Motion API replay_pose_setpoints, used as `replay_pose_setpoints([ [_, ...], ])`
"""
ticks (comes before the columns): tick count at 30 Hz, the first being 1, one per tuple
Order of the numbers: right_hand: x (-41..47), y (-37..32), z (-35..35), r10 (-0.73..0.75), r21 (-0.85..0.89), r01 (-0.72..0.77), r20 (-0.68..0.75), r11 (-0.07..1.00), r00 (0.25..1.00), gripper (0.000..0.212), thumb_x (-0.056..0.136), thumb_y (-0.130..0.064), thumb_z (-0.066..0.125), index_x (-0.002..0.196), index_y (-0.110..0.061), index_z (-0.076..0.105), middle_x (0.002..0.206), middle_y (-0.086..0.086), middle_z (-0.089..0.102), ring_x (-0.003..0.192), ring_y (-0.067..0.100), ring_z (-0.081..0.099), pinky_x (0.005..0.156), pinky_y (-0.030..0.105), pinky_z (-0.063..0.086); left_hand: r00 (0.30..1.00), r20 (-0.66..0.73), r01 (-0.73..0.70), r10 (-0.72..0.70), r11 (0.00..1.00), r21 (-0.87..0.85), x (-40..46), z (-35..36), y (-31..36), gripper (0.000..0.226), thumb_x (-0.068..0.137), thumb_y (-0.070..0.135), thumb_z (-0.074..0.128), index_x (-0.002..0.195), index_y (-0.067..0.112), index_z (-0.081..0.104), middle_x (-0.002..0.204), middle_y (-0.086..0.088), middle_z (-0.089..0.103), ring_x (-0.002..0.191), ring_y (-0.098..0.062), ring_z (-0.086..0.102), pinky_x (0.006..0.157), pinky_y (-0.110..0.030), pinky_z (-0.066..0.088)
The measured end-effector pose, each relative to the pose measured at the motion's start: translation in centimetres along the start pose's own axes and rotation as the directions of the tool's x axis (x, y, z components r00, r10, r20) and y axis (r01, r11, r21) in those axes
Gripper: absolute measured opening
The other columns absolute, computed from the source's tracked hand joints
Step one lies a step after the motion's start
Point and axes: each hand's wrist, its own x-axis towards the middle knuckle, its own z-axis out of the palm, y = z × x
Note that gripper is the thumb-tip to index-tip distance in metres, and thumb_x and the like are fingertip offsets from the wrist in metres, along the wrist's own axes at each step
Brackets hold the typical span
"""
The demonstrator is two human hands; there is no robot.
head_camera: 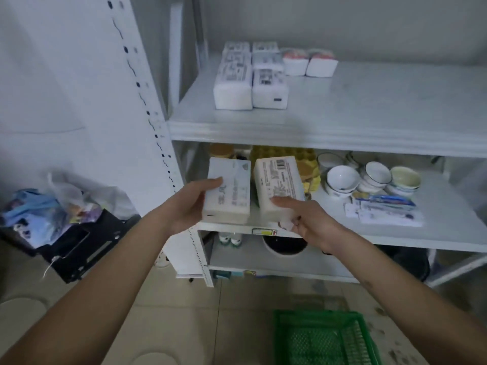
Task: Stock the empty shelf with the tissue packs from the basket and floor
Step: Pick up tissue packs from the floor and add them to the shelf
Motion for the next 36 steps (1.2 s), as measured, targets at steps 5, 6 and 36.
replay_pose_setpoints([
  [5, -2.1, -4.5, -0.1, -0.055, 0.002, 0.055, 0.009, 0.998, 0.998, 0.053, 0.062, -0.035, 0.097, 0.109, -0.017, 0.082, 0.108, 0.006, 0.082, 0.088, 0.015, 0.079, 0.072, 0.026, 0.062, 0.994, 0.072, -0.088, 0.085, 0.996, 0.030, -0.9, 4.1, 4.2, 0.029, 0.095, 0.031, 0.068, 0.120, 0.018, 0.078, 0.129, -0.011, 0.074, 0.116, -0.027, 0.073, 0.079, -0.037, 0.063],
  [6, -2.4, -5.2, -0.3, -0.072, 0.001, 0.072, 0.017, 0.997, 0.997, 0.054, 0.062, -0.036, 0.098, 0.109, -0.017, 0.082, 0.109, 0.007, 0.082, 0.090, 0.016, 0.079, 0.073, 0.028, 0.062, 0.991, 0.085, -0.103, 0.101, 0.994, 0.024, -1.0, 4.6, 4.9, 0.026, 0.095, 0.031, 0.068, 0.115, 0.020, 0.081, 0.128, -0.011, 0.074, 0.114, -0.026, 0.073, 0.079, -0.037, 0.063],
  [36, 0.5, -23.5, -13.6, -0.363, -0.540, 0.189, -0.235, 0.820, 0.902, 0.089, 0.064, -0.075, 0.077, 0.133, -0.022, 0.060, 0.125, 0.002, 0.070, 0.105, 0.023, 0.072, 0.085, 0.043, 0.066, 0.725, -0.396, -0.301, 0.563, 0.777, 0.554, 15.1, 25.2, 11.7, 0.028, 0.097, 0.043, 0.057, 0.083, 0.019, 0.063, 0.090, 0.001, 0.067, 0.087, -0.021, 0.064, 0.072, -0.035, 0.051],
])
